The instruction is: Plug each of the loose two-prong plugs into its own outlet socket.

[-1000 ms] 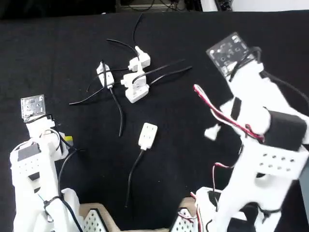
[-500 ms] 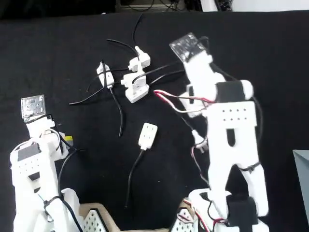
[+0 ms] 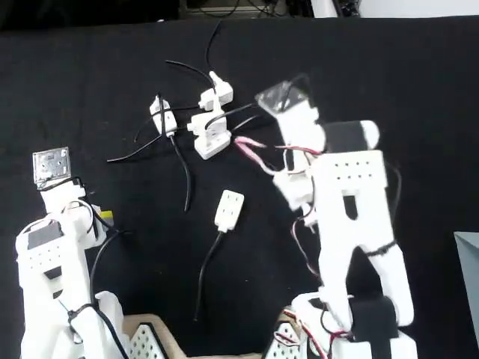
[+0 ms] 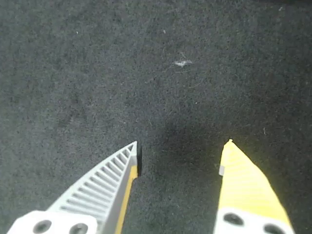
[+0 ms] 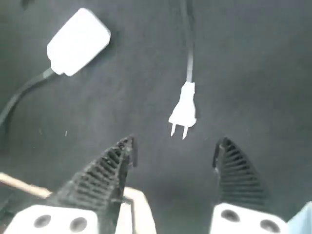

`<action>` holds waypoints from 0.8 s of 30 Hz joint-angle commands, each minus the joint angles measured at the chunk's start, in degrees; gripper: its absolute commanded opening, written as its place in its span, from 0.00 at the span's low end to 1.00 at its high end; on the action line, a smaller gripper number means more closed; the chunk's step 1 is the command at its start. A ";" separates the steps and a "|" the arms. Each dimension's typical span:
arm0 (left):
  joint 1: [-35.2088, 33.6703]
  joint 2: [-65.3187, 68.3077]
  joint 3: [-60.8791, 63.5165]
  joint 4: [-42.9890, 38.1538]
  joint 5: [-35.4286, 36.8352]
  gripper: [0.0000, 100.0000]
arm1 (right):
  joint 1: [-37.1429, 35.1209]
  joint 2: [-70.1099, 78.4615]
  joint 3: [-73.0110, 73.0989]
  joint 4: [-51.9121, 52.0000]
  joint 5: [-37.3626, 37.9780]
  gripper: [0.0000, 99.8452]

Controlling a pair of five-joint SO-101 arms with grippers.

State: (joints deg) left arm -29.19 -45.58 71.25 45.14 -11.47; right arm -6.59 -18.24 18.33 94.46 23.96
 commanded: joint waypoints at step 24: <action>0.75 -1.05 -0.22 -1.05 0.09 0.27 | 10.29 30.20 1.89 -15.56 -0.62 0.26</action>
State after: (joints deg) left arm -29.19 -45.58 71.25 45.14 -11.47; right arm 2.99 11.21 23.52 78.73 23.69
